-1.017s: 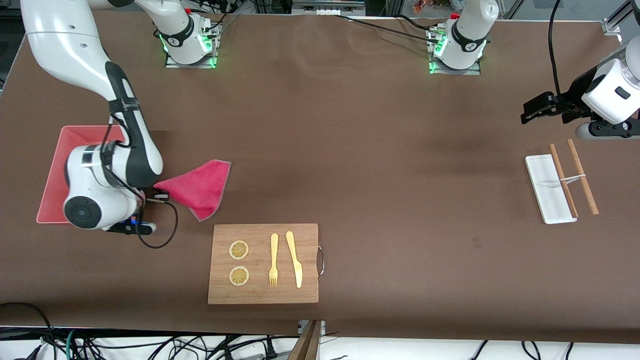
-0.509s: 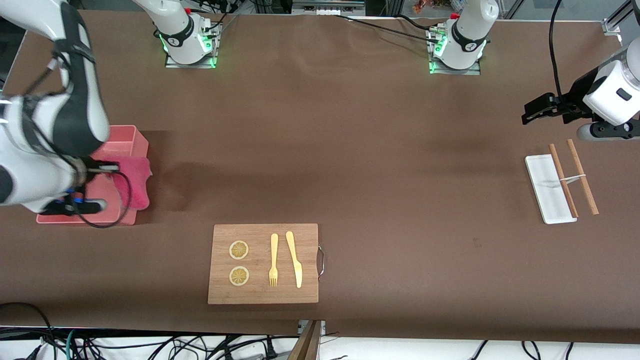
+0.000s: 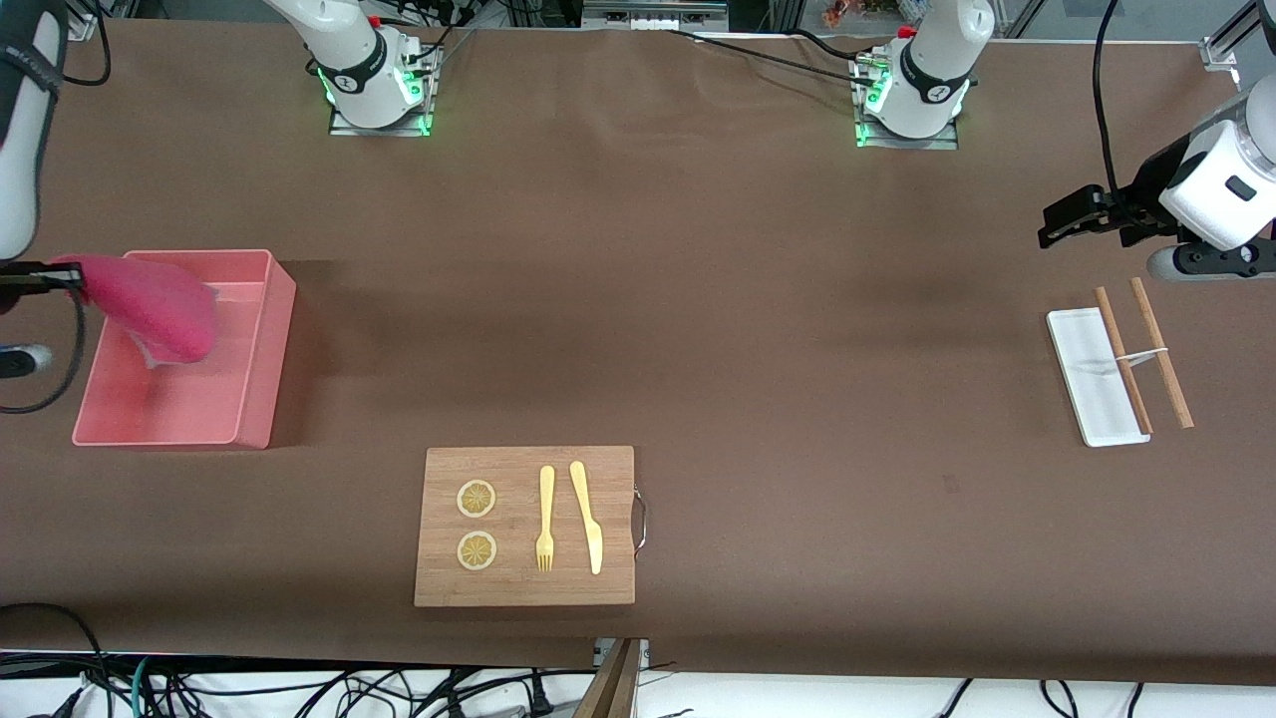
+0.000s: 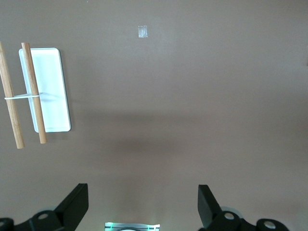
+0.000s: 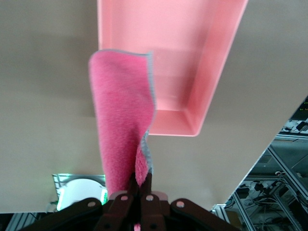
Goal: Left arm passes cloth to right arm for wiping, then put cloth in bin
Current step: 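Carry the cloth over the pink bin with the right gripper, then open the right gripper to drop the cloth into the bin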
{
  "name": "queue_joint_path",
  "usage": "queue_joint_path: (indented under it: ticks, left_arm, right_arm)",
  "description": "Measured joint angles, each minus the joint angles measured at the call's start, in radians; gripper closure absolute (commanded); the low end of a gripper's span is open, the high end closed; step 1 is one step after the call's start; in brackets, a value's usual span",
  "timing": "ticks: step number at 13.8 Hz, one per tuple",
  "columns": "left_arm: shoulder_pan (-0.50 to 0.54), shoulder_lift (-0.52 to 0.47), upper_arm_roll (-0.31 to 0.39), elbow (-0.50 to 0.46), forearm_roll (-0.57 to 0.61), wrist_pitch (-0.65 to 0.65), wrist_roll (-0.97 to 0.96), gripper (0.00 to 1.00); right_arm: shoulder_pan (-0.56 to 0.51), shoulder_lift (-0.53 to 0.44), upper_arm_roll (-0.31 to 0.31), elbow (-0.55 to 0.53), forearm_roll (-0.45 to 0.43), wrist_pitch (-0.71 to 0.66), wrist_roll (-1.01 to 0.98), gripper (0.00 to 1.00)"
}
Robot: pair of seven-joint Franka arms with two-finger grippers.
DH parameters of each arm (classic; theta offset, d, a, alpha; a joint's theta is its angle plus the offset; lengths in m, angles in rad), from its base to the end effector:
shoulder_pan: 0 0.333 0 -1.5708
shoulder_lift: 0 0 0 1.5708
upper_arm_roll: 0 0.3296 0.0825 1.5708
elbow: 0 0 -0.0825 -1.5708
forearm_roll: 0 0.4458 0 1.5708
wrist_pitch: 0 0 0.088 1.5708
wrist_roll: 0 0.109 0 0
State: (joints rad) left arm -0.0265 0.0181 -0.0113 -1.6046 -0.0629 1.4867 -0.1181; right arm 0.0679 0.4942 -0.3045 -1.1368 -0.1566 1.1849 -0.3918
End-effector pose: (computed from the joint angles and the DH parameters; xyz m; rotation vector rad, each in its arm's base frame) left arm 0.6096 -0.0303 0.6006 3.0792 0.1221 -0.2168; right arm 0.6947 -0.1365 0.5198 2.8879 0.1893 -0.7281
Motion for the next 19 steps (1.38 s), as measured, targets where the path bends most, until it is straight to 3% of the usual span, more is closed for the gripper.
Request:
queue_joint_path:
  ticks: [3, 11, 15, 16, 17, 18, 19]
  left_arm:
    - [0.000, 0.000, 0.000, 0.000, 0.000, 0.000, 0.000, 0.00]
    - [0.000, 0.000, -0.001, 0.000, 0.000, 0.000, -0.002, 0.00]
    - [0.000, 0.000, -0.001, 0.001, 0.000, 0.000, -0.003, 0.00]
    - [0.000, 0.000, -0.001, 0.001, 0.000, 0.000, -0.003, 0.00]
    - [0.000, 0.000, -0.002, 0.001, 0.000, 0.000, -0.003, 0.00]
    - [0.000, 0.000, -0.002, 0.001, 0.000, 0.000, -0.004, 0.00]
    - [0.000, 0.000, -0.002, 0.001, 0.000, 0.000, -0.004, 0.00]
  right_arm:
    - [-0.012, 0.021, -0.037, -0.014, 0.000, -0.001, -0.041, 1.00]
    - [-0.065, 0.108, -0.038, -0.174, 0.003, 0.115, -0.041, 1.00]
    - [-0.071, 0.154, -0.037, -0.216, 0.057, 0.205, -0.041, 1.00]
    - [-0.071, 0.167, -0.037, -0.217, 0.073, 0.219, -0.041, 0.84]
    - [-0.070, 0.178, -0.036, -0.218, 0.086, 0.226, -0.041, 0.29]
    - [-0.070, 0.188, -0.036, -0.218, 0.097, 0.234, -0.040, 0.00]
    - [-0.070, 0.197, -0.036, -0.218, 0.105, 0.247, -0.040, 0.00]
